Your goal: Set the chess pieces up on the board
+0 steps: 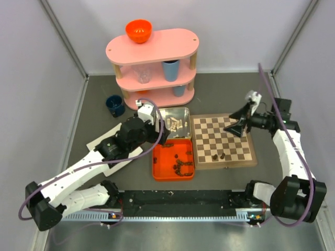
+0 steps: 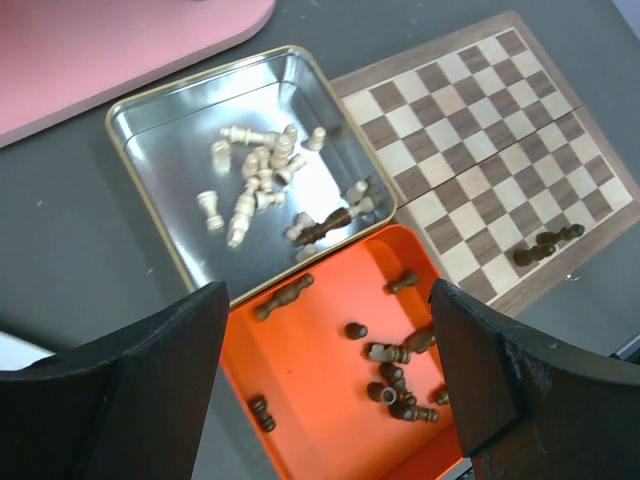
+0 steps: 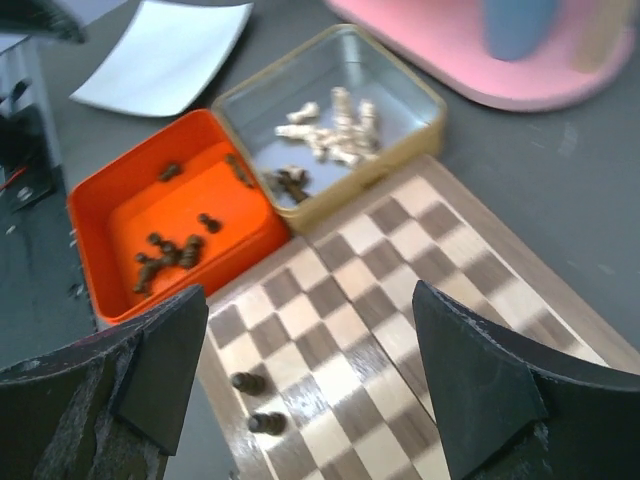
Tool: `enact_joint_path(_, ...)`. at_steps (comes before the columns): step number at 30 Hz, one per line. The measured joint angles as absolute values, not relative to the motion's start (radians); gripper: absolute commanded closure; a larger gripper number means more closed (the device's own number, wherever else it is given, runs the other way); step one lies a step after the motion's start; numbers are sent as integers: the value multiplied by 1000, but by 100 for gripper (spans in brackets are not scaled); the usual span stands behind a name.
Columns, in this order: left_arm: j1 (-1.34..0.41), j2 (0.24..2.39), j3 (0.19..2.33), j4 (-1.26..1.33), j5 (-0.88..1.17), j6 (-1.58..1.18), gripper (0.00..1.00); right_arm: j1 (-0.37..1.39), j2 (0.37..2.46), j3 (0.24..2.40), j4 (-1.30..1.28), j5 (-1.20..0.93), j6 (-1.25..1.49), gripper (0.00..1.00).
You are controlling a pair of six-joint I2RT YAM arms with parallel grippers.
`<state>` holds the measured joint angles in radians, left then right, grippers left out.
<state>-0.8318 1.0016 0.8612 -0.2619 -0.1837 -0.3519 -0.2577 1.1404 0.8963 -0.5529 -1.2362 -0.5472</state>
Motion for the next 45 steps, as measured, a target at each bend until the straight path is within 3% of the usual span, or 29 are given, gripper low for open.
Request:
enact_joint_path(6, -786, 883, 818, -348, -201, -318, 14, 122, 1143, 909, -624, -1148, -683, 18)
enact_joint_path(10, -778, 830, 815, -406, -280, -265, 13, 403, 1242, 1030, -698, -1048, -767, 19)
enact_joint_path(17, -773, 759, 759, -458, -450, -197, 11, 703, 1442, 1136, -727, -867, -859, 28)
enact_joint_path(27, -731, 706, 761, -515, -556, -168, 4, 786, 1569, 1201, -772, -728, -920, 33)
enact_joint_path(38, -696, 623, 728, -482, -637, -98, 2, 910, 1691, 1234, -771, -601, -1011, 53)
enact_joint_path(45, -689, 643, 718, -477, -662, -94, 2, 958, 1770, 1267, -774, -550, -1028, 59)
